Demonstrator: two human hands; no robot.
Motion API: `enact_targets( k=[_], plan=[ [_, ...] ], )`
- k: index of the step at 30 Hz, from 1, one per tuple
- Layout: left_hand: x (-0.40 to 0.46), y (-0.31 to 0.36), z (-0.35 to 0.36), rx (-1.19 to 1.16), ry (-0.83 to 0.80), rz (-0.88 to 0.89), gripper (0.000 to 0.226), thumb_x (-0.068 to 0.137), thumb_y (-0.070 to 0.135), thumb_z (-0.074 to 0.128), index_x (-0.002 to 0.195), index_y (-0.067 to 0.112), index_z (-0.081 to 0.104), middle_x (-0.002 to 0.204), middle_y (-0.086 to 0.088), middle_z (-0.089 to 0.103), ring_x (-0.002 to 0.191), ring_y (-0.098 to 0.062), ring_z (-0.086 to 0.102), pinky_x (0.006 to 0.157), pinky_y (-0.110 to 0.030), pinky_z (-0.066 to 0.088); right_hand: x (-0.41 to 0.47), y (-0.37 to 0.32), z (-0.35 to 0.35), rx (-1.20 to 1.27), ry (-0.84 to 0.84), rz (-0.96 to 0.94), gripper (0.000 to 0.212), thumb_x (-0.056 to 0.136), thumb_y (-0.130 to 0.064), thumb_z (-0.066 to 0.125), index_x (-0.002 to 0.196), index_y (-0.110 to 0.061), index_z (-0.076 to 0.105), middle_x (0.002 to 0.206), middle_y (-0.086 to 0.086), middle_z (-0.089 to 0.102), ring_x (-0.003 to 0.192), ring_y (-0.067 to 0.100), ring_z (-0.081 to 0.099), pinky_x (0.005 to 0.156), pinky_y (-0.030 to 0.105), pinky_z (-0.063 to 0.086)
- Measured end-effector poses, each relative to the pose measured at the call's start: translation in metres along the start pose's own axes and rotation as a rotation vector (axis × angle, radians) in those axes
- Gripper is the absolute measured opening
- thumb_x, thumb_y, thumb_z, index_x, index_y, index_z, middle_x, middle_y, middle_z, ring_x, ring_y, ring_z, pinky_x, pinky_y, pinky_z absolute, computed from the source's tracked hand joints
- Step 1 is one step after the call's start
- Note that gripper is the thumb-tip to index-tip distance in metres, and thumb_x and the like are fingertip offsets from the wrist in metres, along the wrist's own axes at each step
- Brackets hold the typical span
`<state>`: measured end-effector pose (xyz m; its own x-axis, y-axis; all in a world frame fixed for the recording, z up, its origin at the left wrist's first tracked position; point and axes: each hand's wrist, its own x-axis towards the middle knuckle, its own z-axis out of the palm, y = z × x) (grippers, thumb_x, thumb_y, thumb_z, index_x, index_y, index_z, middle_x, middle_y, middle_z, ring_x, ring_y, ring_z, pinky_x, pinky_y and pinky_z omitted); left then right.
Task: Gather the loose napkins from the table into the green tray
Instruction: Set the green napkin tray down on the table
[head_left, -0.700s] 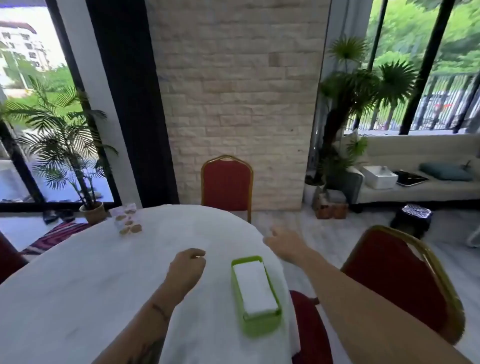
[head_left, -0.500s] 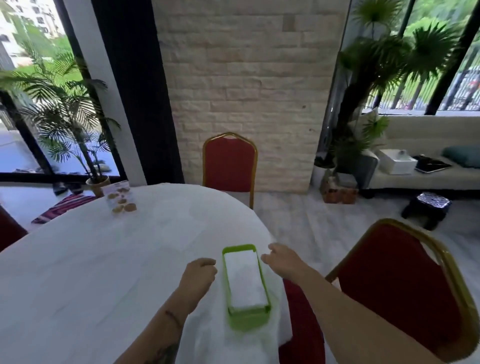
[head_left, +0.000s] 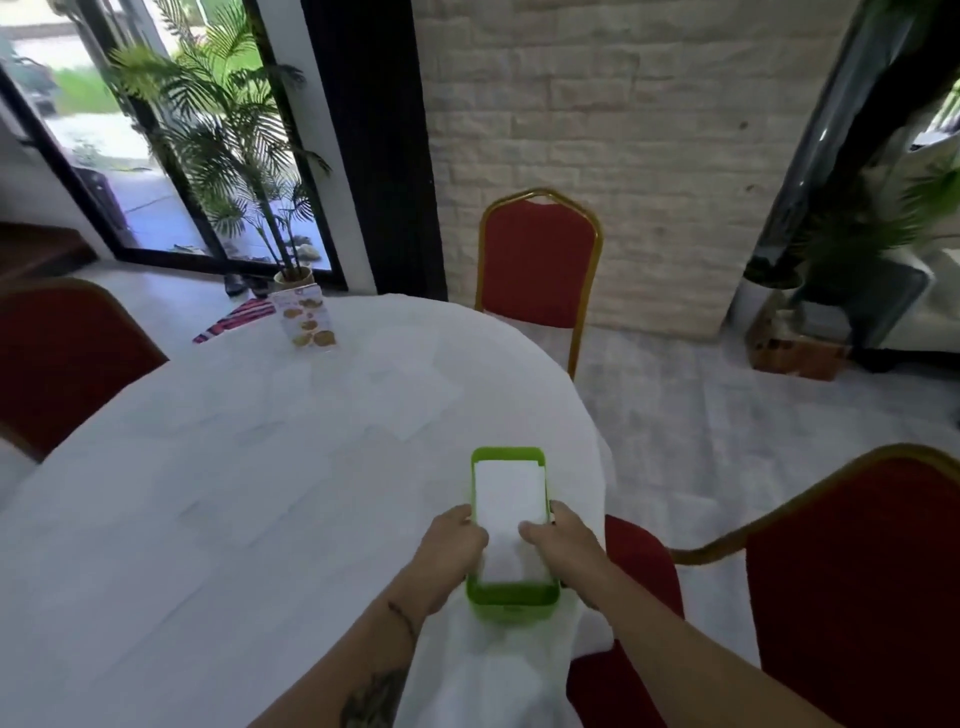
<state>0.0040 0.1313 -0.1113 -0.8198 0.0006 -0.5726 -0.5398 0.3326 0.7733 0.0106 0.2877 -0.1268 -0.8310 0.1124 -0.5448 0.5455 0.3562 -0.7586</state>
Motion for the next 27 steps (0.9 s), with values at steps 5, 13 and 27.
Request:
enact_targets(
  k=[5, 13, 27],
  plan=[
    [-0.009, -0.006, -0.033, -0.035, 0.041, -0.003, 0.044, 0.073, 0.008, 0.048, 0.113, 0.016, 0.064, 0.105, -0.009, 0.068, 0.094, -0.027, 0.063, 0.077, -0.036, 0.054, 0.003, -0.018, 0.035, 0.034, -0.073, -0.011, 0.053, 0.088, -0.030, 0.057, 0.139, -0.021, 0.044, 0.124, 0.004, 0.056, 0.107, 0.024, 0.055, 0.087, 0.039, 0.050],
    [-0.005, -0.037, -0.124, -0.059, 0.094, 0.010, 0.050, 0.076, 0.002, 0.043, 0.121, 0.016, 0.059, 0.114, -0.008, 0.064, 0.102, -0.027, 0.059, 0.092, -0.045, 0.053, -0.001, -0.069, 0.121, 0.216, -0.129, 0.049, 0.038, 0.096, -0.023, 0.052, 0.134, -0.017, 0.051, 0.119, 0.006, 0.060, 0.104, 0.026, 0.057, 0.077, 0.037, 0.047],
    [0.020, -0.081, -0.238, -0.074, -0.061, 0.106, 0.045, 0.077, 0.002, 0.044, 0.118, 0.011, 0.059, 0.111, -0.010, 0.064, 0.100, -0.029, 0.061, 0.089, -0.046, 0.054, -0.027, -0.112, 0.232, 0.112, 0.028, 0.006, 0.042, 0.089, -0.018, 0.055, 0.130, -0.014, 0.049, 0.124, 0.006, 0.058, 0.107, 0.023, 0.057, 0.090, 0.037, 0.050]
  ],
)
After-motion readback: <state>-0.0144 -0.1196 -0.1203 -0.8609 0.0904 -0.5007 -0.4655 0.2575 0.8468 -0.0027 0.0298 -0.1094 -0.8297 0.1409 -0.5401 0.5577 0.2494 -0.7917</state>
